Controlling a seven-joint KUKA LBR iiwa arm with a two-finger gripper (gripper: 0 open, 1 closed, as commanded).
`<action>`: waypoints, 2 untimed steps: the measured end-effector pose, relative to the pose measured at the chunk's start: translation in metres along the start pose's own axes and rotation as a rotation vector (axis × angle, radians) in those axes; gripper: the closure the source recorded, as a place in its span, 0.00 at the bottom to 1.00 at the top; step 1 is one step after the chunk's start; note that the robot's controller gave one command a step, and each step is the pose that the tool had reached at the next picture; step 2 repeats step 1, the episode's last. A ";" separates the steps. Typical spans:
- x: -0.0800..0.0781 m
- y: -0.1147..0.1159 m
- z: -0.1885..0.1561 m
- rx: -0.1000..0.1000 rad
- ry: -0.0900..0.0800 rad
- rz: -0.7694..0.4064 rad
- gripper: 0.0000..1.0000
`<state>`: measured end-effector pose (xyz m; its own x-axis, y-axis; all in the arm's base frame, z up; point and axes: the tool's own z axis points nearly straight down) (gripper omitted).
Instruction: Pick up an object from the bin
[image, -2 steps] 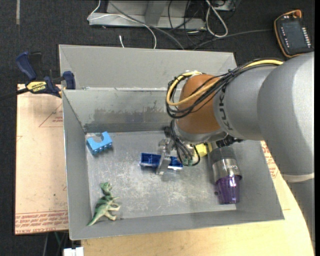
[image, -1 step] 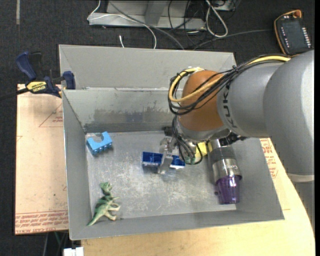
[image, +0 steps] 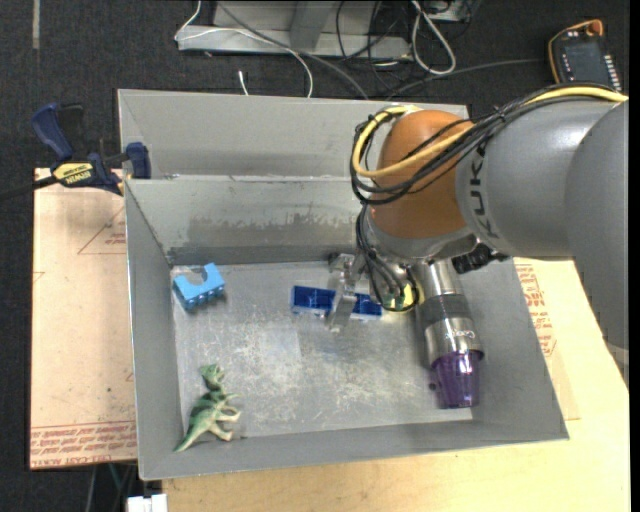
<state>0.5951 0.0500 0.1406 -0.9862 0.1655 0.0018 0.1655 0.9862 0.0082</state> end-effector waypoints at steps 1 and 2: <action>-0.002 0.001 -0.032 -0.002 -0.007 0.000 1.00; -0.002 0.001 -0.032 -0.002 -0.007 0.000 1.00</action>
Offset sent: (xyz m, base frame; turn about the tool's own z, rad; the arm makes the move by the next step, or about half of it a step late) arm 0.0014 0.0001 0.0472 -0.0003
